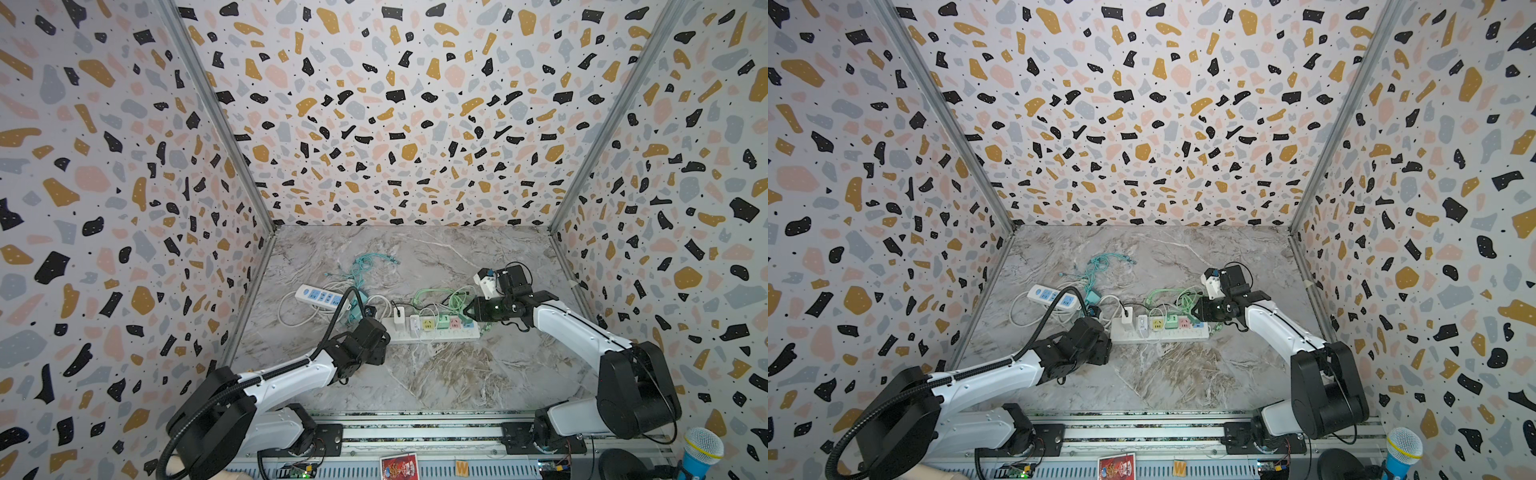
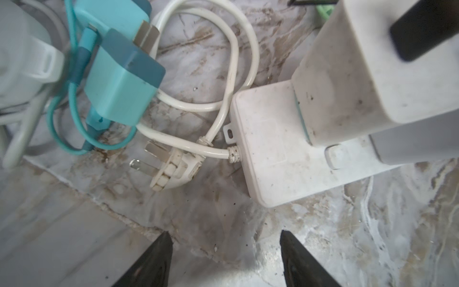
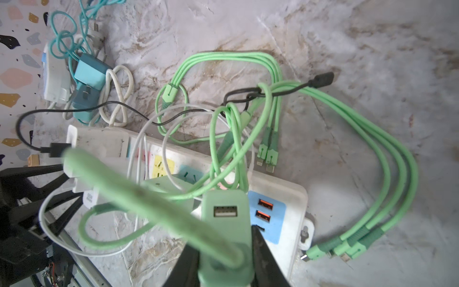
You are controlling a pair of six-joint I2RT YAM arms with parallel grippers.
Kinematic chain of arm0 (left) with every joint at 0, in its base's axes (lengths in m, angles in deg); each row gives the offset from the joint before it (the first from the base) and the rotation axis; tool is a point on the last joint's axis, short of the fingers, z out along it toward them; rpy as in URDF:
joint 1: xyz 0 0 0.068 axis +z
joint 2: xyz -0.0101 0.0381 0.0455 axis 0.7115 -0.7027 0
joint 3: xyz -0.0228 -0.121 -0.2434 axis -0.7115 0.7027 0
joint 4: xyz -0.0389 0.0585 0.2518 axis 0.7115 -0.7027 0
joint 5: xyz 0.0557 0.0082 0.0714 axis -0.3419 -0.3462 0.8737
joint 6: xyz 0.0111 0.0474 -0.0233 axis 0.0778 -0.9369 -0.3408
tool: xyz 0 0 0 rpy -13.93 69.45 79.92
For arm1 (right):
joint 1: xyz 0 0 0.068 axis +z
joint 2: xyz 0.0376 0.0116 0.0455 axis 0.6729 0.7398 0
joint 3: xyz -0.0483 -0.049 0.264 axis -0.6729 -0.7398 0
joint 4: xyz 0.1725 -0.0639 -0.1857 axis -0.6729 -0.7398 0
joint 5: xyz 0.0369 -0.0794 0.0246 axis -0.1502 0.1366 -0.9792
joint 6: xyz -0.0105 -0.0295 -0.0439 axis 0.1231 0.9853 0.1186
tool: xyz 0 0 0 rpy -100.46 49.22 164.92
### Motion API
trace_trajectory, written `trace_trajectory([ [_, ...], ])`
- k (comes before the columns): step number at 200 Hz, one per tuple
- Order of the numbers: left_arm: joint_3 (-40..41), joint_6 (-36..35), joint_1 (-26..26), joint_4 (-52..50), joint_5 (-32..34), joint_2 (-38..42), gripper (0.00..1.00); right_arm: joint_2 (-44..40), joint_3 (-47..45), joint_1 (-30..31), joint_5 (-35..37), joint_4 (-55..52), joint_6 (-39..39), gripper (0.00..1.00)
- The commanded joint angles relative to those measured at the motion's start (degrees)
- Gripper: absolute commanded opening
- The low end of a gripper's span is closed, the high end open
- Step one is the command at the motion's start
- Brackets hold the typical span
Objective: Insert plugs into power strip
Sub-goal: Rotate the socket at the center of the table.
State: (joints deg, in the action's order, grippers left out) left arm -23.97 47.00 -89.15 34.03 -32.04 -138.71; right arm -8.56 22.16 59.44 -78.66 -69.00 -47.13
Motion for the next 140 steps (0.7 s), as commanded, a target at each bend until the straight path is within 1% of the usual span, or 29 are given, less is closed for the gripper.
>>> trace_trajectory([
  [1, -0.86, 0.66, -0.13, 3.29, -0.98, -2.10, 0.68, -0.77, 2.26, -0.71, -0.76, 0.28, 0.69, 0.16],
  [36, -3.53, -1.15, -0.15, 5.11, -1.29, -8.83, 0.65, -0.92, 2.21, -2.04, -1.34, 0.10, 1.02, 0.16],
  [54, -6.62, -2.30, 0.16, 5.06, 1.35, -12.76, 0.63, -1.19, 1.88, -3.03, -1.92, -0.02, 1.34, 0.16],
  [67, -8.65, -3.04, 1.46, 6.27, 2.55, -15.15, 0.62, -1.21, 1.60, -3.65, -2.14, -0.16, 2.04, 0.16],
  [83, -10.99, -3.91, 3.60, 8.79, 1.36, -18.16, 0.61, -1.13, 0.99, -4.45, -2.30, -0.53, 2.77, 0.16],
  [109, -17.74, -7.68, 6.10, 8.96, 1.22, -24.88, 0.59, -1.16, 0.09, -5.70, -2.74, -0.59, 4.01, 0.15],
  [140, -27.42, -11.88, 7.65, 9.37, -0.94, -33.67, 0.58, -2.61, -0.18, -5.98, -1.95, -0.33, 4.50, 0.15],
])
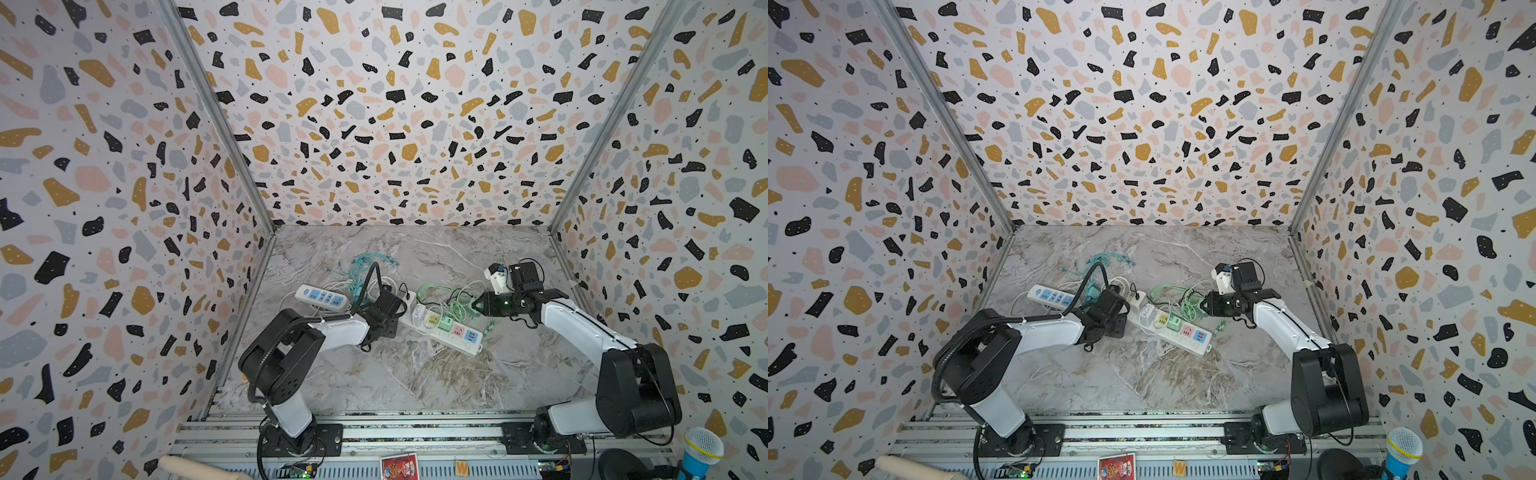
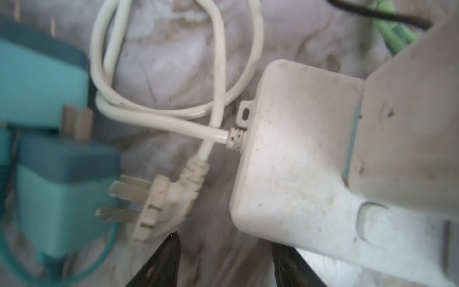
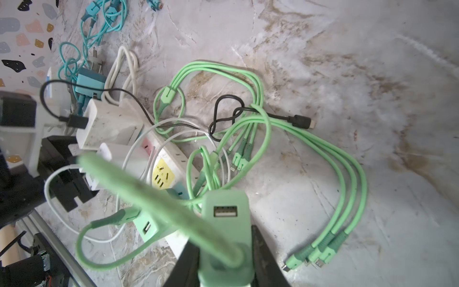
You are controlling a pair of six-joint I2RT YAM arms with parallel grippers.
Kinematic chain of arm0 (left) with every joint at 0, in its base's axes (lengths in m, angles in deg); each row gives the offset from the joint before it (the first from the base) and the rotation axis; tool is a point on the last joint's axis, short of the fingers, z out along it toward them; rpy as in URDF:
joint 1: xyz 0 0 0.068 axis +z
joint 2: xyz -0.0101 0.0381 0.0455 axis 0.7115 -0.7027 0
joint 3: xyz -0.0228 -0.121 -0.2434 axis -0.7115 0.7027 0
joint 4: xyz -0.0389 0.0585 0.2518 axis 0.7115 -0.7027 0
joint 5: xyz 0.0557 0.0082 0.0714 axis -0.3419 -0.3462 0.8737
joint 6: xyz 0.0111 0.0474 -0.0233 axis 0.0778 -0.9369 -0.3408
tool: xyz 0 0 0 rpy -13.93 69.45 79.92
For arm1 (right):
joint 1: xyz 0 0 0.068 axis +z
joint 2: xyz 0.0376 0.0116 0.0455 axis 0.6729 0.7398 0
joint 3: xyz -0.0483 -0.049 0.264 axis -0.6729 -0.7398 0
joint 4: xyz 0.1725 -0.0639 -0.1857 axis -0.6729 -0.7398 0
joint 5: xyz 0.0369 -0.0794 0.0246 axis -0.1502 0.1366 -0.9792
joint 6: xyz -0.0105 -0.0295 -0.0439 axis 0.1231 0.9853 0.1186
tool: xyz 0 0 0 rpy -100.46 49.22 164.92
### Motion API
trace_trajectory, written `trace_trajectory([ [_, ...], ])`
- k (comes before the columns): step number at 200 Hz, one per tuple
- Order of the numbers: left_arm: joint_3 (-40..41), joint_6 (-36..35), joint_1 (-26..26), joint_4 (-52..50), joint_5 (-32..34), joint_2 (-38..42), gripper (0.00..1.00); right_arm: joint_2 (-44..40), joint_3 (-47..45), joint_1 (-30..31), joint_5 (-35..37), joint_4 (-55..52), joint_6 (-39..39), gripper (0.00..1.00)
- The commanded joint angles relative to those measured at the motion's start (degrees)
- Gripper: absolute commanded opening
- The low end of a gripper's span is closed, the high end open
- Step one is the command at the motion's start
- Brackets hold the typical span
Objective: Insert plugs into power strip
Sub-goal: Rotate the socket at the center of the table, then insert the plug into the socket.
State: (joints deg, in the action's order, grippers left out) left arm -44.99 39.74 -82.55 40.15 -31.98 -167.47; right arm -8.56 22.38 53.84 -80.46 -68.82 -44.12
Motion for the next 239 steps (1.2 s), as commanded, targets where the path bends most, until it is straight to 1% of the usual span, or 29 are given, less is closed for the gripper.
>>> trace_trajectory([
  [1, -6.83, -4.74, 1.06, 3.18, -1.09, -5.16, 0.58, -2.65, -0.40, -0.39, -0.12, -0.51, 1.49, 0.15],
  [28, -14.53, -6.38, 1.07, 2.75, -4.15, -10.42, 0.57, -3.84, 0.09, -0.74, 1.15, -2.54, 1.24, 0.16],
  [47, -15.80, -6.09, 1.06, 3.31, -6.16, -10.57, 0.58, -4.56, -0.17, -0.59, 0.71, -5.05, 1.65, 0.15],
  [55, -15.37, -5.99, 1.07, 3.30, -6.19, -9.73, 0.61, -5.26, -0.84, -0.12, 0.86, -5.36, 1.36, 0.15],
  [73, -14.17, -6.02, 1.15, 2.42, -5.49, -7.15, 0.70, -7.02, -2.62, 1.54, 1.31, -5.28, 0.18, 0.15],
  [100, -11.52, -4.80, 1.42, 0.85, -5.48, -1.98, 0.78, -9.10, -3.30, 6.63, 3.41, -5.94, -2.92, 0.16],
  [118, -9.66, -4.12, 1.50, -0.05, -5.06, 1.31, 0.79, -10.49, -3.82, 9.99, 5.05, -5.41, -6.13, 0.15],
  [157, -5.08, -3.80, 1.59, -1.37, -3.92, 7.23, 0.81, -12.55, -7.71, 15.68, 8.04, 0.24, -12.44, 0.15],
  [198, 0.16, -3.84, 2.03, -0.65, -3.15, 11.15, 0.81, -11.68, -9.05, 21.44, 10.74, 4.21, -14.29, 0.15],
  [239, 2.81, -3.05, 3.42, -0.67, -2.25, 14.37, 0.82, -10.43, -8.96, 24.61, 13.80, 6.27, -14.86, 0.15],
])
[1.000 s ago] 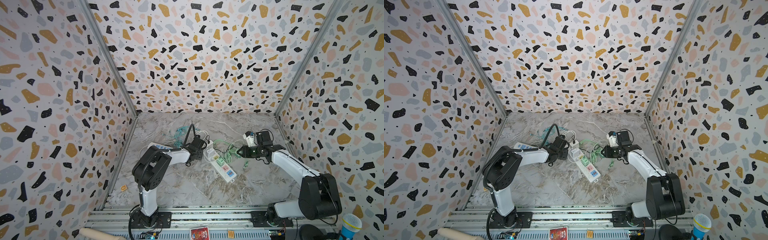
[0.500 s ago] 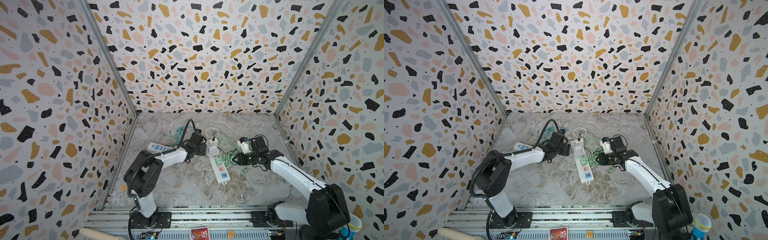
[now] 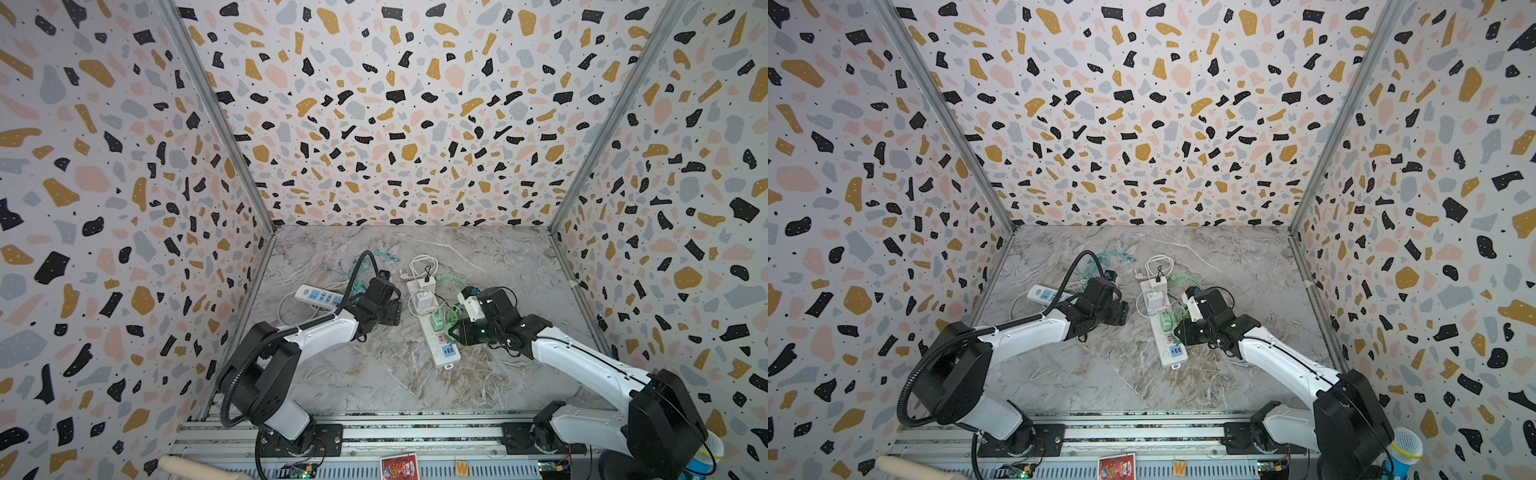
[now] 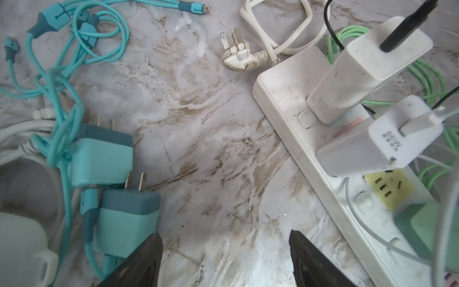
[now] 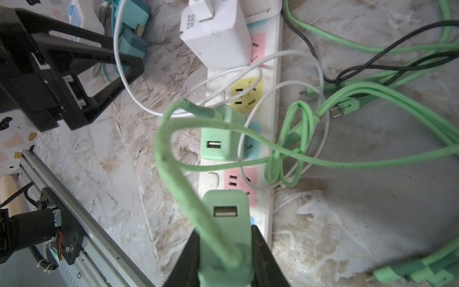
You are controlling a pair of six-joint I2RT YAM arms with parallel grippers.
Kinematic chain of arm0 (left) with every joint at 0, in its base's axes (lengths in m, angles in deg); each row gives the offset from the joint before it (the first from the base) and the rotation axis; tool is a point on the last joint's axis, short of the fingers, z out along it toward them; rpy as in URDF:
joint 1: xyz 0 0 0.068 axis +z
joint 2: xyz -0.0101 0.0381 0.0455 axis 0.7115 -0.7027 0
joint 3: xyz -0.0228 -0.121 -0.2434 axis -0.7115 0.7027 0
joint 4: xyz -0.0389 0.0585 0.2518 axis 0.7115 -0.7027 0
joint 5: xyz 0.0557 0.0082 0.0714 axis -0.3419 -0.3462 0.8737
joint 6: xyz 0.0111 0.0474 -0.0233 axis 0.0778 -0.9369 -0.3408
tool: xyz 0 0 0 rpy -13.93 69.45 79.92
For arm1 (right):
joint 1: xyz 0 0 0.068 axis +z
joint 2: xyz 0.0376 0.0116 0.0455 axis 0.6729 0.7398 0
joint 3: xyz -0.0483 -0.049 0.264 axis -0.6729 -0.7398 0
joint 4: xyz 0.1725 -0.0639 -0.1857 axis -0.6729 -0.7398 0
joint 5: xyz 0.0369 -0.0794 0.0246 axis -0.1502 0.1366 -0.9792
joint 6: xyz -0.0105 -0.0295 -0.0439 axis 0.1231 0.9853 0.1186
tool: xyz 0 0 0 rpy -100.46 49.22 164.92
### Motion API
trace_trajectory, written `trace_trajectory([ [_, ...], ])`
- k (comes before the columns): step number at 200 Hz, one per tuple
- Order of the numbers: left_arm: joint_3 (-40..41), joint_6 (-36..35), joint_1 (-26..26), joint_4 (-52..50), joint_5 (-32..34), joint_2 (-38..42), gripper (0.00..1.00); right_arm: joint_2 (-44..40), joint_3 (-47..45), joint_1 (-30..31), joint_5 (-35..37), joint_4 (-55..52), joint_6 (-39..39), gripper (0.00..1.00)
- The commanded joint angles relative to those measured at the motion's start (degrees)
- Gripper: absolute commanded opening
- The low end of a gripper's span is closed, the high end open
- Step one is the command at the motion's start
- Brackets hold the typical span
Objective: Insert plugs into power strip
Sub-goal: Insert the plug into the socket.
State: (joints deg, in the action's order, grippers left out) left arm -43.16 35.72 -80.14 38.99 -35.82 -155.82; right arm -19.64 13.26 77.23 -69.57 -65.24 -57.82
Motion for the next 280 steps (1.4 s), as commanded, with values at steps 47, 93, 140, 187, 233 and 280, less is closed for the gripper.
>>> trace_trajectory([
  [47, 2.44, 1.34, 3.48, 0.47, 2.67, 6.46, 0.84, 4.25, -0.05, 3.12, 6.49, 5.65, -1.57, 0.14],
  [93, 4.76, 2.02, 5.14, 1.28, 3.64, 9.99, 0.85, 6.24, 0.19, 3.46, 7.37, 7.85, -0.98, 0.14],
  [140, 6.01, 2.53, 6.22, 1.64, 3.65, 11.23, 0.86, 4.66, -0.96, 4.17, 11.01, 11.46, 0.08, 0.15],
  [187, 6.45, 2.64, 6.47, 1.79, 3.42, 11.57, 0.86, 1.60, -4.07, 5.86, 14.35, 15.61, 1.00, 0.15],
  [233, 6.37, 2.51, 6.53, 2.07, 3.35, 11.63, 0.86, -2.25, -7.01, 8.58, 16.52, 18.83, 0.84, 0.15],
  [280, 6.81, 2.68, 6.81, 1.98, 3.64, 12.95, 0.87, -0.60, -7.07, 10.54, 19.95, 20.24, 1.22, 0.15],
])
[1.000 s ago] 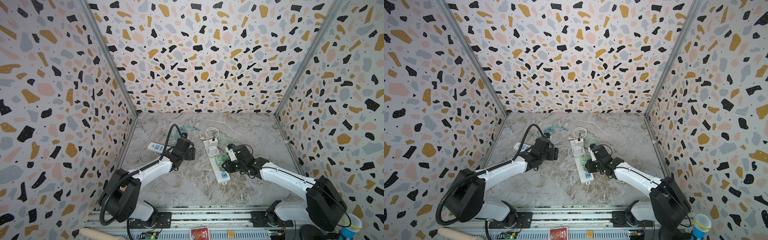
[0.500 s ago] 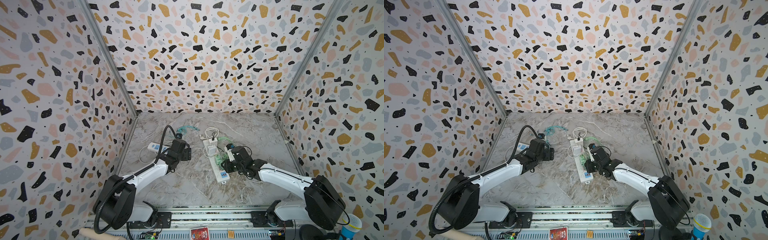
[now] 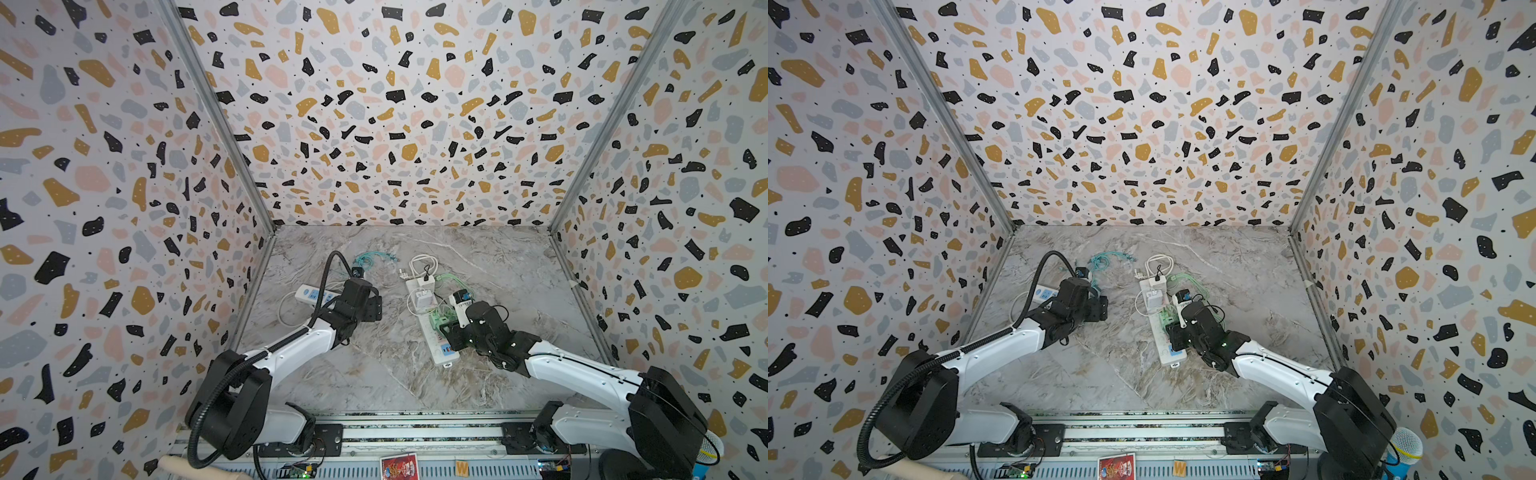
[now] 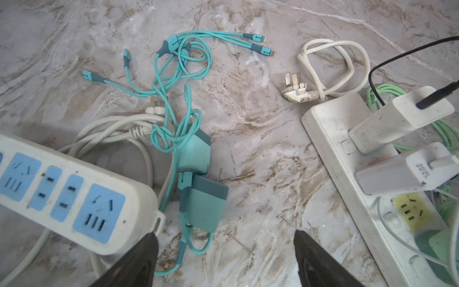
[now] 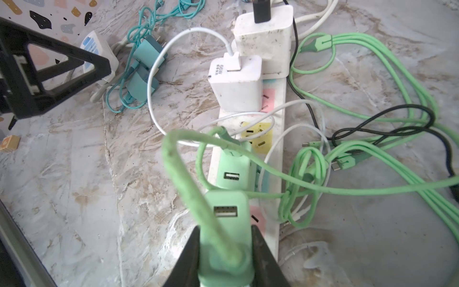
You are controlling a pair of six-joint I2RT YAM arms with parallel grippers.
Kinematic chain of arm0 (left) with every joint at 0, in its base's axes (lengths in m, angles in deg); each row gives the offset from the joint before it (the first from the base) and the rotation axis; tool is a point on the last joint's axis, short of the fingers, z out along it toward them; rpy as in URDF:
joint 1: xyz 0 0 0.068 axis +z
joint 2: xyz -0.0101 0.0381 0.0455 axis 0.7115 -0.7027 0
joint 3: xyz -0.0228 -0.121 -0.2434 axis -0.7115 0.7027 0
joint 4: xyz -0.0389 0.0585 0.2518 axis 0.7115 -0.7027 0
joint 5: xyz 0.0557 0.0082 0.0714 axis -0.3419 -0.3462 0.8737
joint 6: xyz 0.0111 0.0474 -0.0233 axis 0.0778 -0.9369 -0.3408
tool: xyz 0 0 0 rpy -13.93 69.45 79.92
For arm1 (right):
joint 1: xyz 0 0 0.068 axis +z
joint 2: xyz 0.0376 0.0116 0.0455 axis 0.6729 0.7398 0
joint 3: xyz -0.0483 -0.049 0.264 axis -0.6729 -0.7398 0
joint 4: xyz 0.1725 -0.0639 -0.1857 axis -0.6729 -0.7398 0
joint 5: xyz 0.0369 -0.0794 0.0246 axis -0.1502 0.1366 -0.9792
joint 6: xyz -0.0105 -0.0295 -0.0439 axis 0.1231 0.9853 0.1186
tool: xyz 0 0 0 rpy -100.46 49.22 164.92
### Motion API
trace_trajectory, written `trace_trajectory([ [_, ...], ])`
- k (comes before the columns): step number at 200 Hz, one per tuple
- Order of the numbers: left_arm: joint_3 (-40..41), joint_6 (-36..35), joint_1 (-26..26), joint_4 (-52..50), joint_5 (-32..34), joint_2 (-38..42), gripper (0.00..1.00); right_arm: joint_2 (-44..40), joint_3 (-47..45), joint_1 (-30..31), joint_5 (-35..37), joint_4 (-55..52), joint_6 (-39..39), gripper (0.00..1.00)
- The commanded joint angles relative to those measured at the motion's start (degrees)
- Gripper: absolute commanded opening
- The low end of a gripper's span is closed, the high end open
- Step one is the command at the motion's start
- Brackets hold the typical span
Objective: Insert plugs into power strip
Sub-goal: Insert the plug into the socket.
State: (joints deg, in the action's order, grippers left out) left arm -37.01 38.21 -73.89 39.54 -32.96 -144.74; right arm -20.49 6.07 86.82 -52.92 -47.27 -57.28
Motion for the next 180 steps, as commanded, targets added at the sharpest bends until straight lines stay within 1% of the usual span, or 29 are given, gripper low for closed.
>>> trace_trajectory([
  [1, 0.71, 0.19, 0.57, 1.44, 0.78, 1.89, 0.87, 0.30, 0.10, 1.01, 3.39, 2.32, 0.64, 0.15],
  [46, 1.16, 0.21, 0.76, 1.32, 0.87, 2.90, 0.87, 1.53, -1.80, 1.60, 5.61, 4.92, -0.33, 0.14],
  [88, 1.17, 0.37, 0.85, 1.87, 0.84, 3.14, 0.88, 0.99, -4.05, 3.53, 9.92, 6.64, -1.50, 0.14],
  [180, 1.97, 0.28, 1.11, 1.81, 0.69, 4.45, 0.88, 1.71, -5.53, 4.60, 13.50, 10.01, -1.95, 0.14],
])
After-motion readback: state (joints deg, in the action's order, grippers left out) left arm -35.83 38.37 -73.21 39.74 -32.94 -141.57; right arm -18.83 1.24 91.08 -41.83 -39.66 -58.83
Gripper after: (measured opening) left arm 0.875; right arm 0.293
